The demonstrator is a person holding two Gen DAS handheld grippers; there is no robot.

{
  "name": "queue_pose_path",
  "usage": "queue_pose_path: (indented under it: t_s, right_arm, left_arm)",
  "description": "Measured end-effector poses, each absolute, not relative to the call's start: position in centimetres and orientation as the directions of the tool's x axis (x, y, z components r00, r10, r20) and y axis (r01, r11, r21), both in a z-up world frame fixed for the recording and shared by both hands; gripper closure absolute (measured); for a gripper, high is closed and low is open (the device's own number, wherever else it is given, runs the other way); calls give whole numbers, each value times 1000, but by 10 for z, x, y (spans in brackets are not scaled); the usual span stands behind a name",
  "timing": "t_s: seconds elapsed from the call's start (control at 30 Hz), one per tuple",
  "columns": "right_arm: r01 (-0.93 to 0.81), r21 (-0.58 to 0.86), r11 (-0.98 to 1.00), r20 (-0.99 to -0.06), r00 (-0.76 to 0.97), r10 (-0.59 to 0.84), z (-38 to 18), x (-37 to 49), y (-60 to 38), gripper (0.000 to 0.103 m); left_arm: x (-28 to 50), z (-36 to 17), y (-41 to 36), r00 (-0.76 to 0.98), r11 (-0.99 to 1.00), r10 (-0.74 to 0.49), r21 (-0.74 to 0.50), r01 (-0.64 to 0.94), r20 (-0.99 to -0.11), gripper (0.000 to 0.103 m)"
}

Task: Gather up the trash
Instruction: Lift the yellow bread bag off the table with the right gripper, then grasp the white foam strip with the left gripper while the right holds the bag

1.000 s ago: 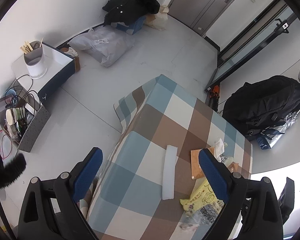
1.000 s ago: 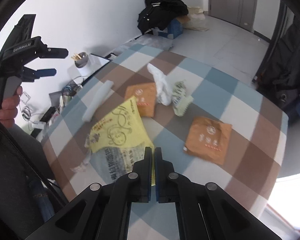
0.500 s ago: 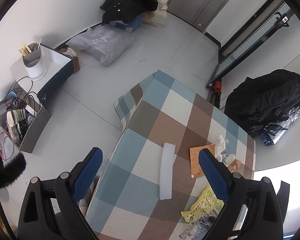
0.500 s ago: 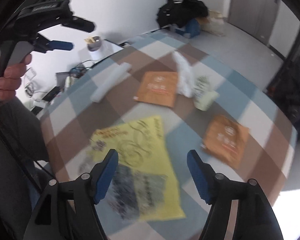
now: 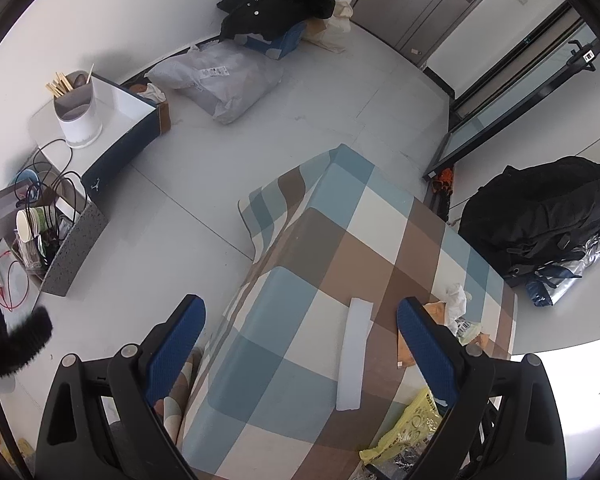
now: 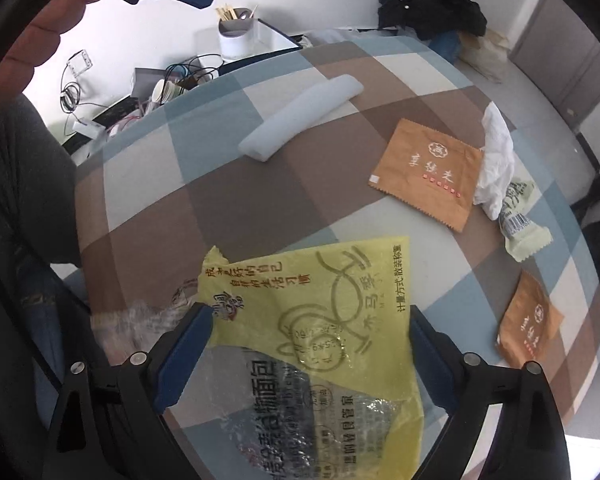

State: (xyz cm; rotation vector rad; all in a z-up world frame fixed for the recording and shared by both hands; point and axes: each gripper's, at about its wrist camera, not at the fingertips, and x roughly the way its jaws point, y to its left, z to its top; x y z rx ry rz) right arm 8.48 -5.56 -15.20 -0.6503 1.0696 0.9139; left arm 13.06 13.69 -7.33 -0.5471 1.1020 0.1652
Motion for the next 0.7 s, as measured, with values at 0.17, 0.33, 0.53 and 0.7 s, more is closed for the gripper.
queue_pose_path:
  t_s: [0.17,0.33,0.53,0.7]
  right_arm:
    - [-817,15,576,-917,218,334,-143,94,-69,38]
    - [-821,-15,571,-904,255,343,-143,88,-68,64]
    - [-824,13,566,-900,237,367,-140,87,-73,86]
    - [-800,68,596,-893,217,394,-131,93,-91,92]
  left_arm:
    - [133,-78,134,434,865,-129,-315,-390,-892,8]
    - [135,-84,130,408,875,-106,-279,-395,-907,8]
    - [137,-90,123,382,887,-90,-248,-390,-920,8]
    - [138,-94,110,352,912,-75,-207,-355,-933,8]
